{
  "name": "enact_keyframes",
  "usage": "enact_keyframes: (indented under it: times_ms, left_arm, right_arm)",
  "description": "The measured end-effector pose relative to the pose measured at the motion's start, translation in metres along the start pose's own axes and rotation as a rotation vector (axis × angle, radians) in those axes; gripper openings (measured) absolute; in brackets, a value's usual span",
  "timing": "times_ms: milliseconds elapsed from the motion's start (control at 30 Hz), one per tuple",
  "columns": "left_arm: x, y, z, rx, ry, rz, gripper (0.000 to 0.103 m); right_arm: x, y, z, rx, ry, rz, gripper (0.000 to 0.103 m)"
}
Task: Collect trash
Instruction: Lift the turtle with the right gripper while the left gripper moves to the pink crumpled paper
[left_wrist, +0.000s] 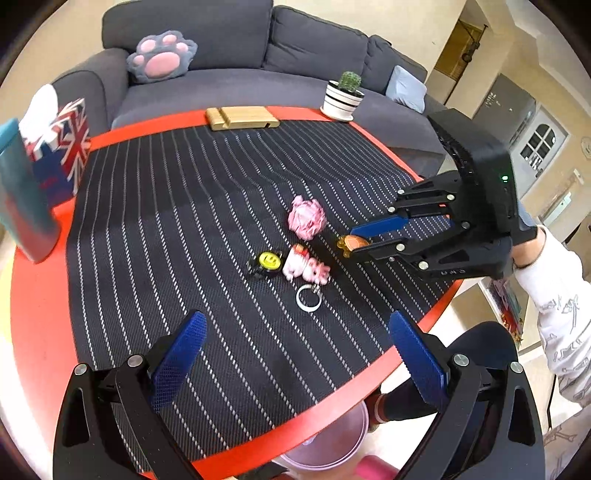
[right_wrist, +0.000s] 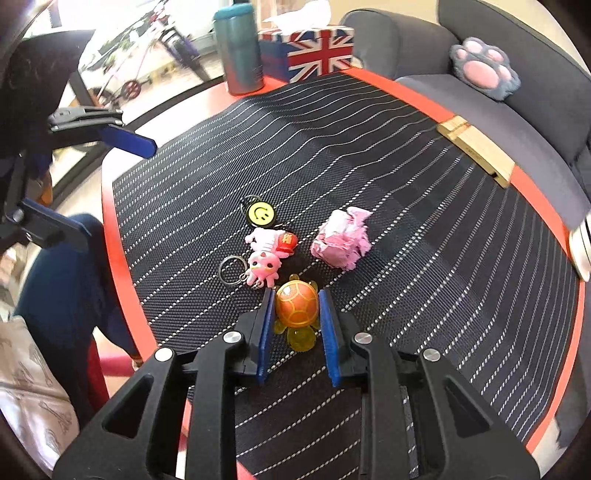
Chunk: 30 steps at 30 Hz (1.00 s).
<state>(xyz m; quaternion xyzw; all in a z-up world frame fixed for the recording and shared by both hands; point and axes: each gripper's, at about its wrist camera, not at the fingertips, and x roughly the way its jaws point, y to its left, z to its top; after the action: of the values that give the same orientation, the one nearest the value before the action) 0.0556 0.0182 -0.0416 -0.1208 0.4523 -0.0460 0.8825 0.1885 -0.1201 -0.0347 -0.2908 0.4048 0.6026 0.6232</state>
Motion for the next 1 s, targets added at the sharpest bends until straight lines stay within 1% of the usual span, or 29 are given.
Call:
enact_keyframes:
  times_ms: [267,433,733,867,1000]
  left_arm:
    - [0.014,-0.009,0.026,0.054,0.014,-0.007,0.095]
    - [0.028,-0.014,0.042,0.086,0.032,-0.017,0.095]
    - [0.067,-0.022,0.069,0.157,0.099,-0.011,0.095]
    - [0.089,-0.021,0.077,0.176,0.133,0.028,0.095]
    - [0.106,-0.02,0.081,0.188,0.162,0.041,0.095]
  right_arm:
    - [-0.018,-0.015,-0.012,0.137,-0.008,-0.019,0.024]
    - [-0.028,-0.022,-0.02,0.192,-0.015,-0.034,0.024]
    - [-0.035,-0.032,-0.032,0.234,-0.033,-0.043,0.024]
    - [-0.035,-0.035,-0.039,0.248,-0.034,-0.042,0.024]
    - [-0.034,-0.041,-0.043,0.257,-0.036,-0.043,0.024]
